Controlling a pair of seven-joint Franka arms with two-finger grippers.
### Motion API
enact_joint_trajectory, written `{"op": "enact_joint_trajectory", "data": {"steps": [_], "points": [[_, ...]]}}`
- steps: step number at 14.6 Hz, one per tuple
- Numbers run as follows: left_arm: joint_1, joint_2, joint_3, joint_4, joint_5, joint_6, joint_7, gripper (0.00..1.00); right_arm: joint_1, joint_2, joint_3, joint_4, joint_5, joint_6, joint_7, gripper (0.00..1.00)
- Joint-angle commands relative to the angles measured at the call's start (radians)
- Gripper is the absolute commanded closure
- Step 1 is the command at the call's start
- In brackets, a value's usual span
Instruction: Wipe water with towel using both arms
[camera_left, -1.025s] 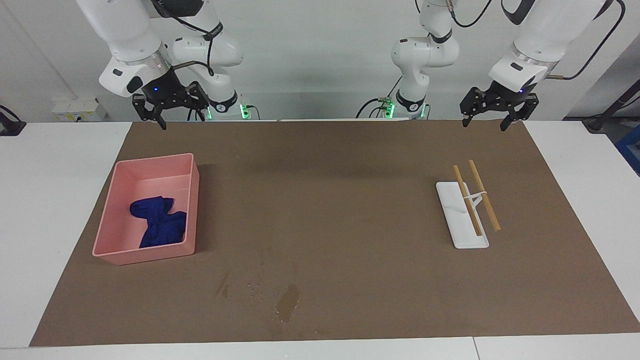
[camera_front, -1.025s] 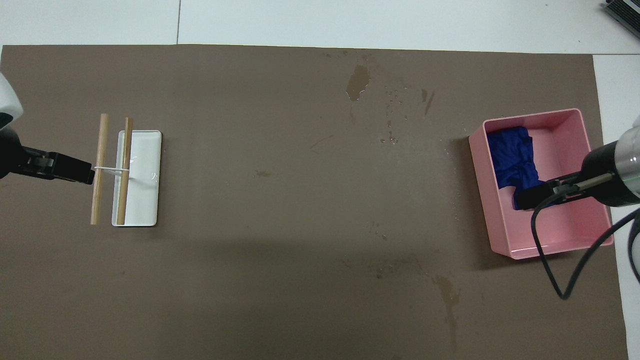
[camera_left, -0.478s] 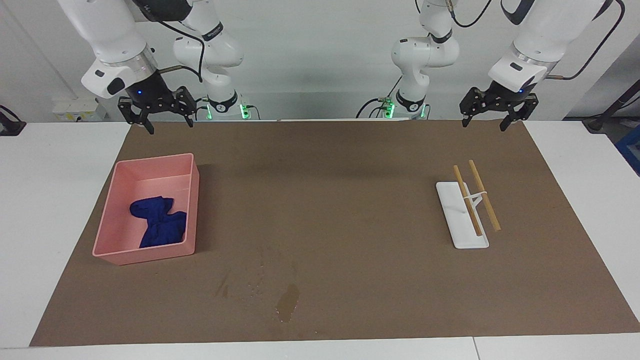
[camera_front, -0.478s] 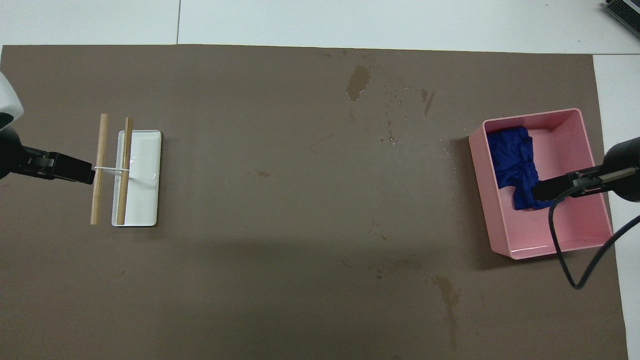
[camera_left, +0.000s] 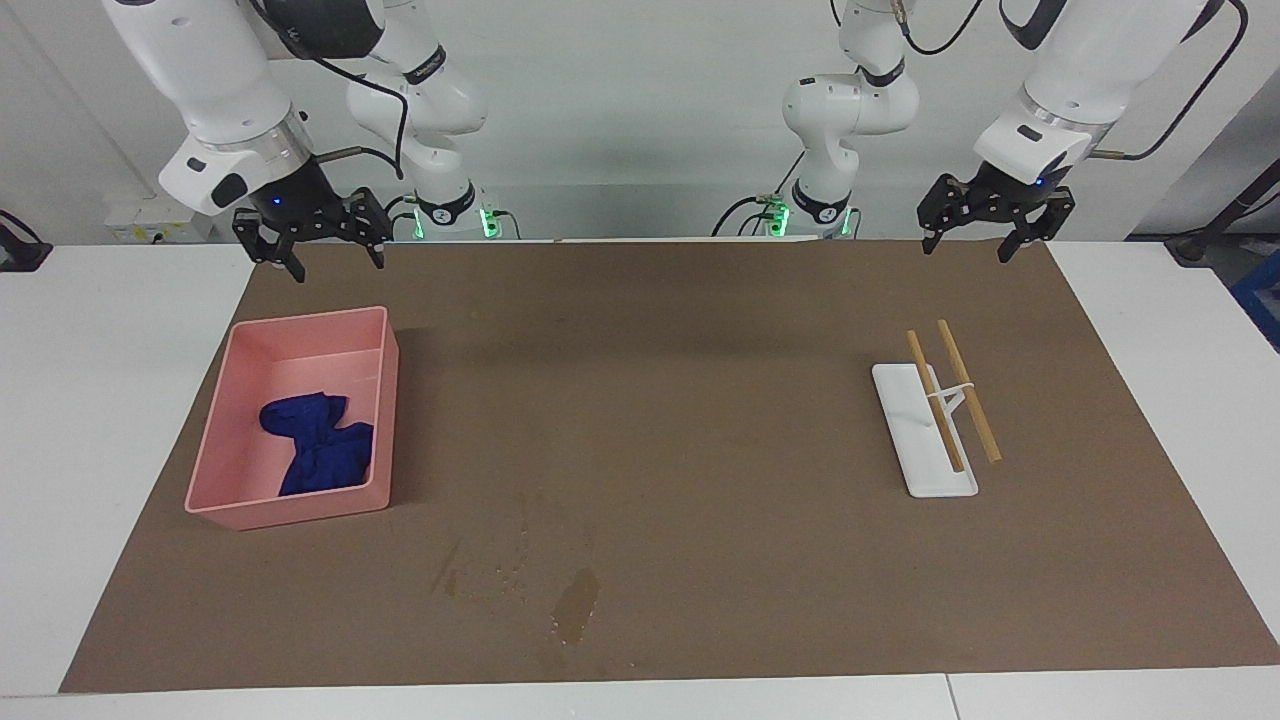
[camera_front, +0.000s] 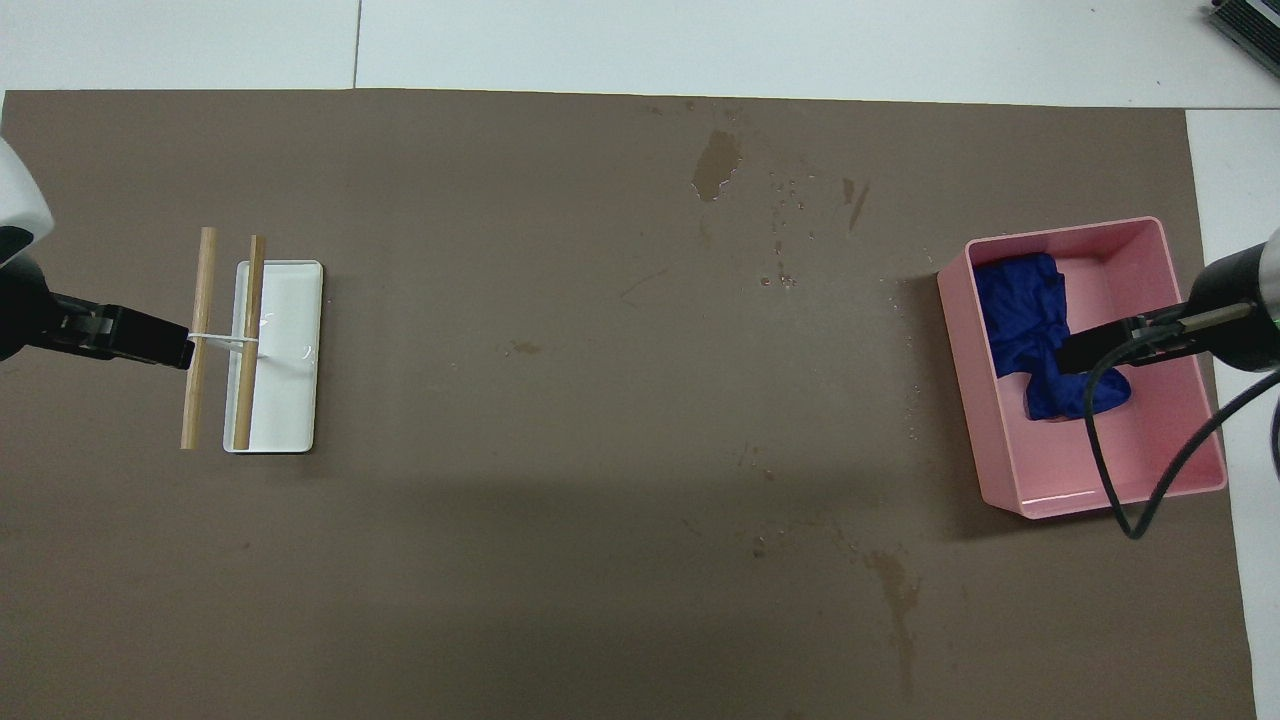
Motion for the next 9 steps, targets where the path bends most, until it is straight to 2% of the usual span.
{"op": "enact_joint_trajectory", "data": {"steps": [1, 4, 9], "points": [[-0.014, -0.022, 0.011, -0.03, 0.003, 0.022, 0.003, 0.0, -0.002, 0.006, 0.007, 0.016, 0.003, 0.007, 0.002, 0.0], [-0.016, -0.022, 0.011, -0.029, 0.003, 0.022, 0.003, 0.0, -0.013, 0.004, 0.007, 0.016, 0.004, 0.005, 0.0, 0.0], [-0.017, -0.022, 0.011, -0.03, 0.001, 0.022, 0.003, 0.0, 0.024, 0.007, -0.006, 0.023, -0.011, 0.008, 0.017, 0.0]]}}
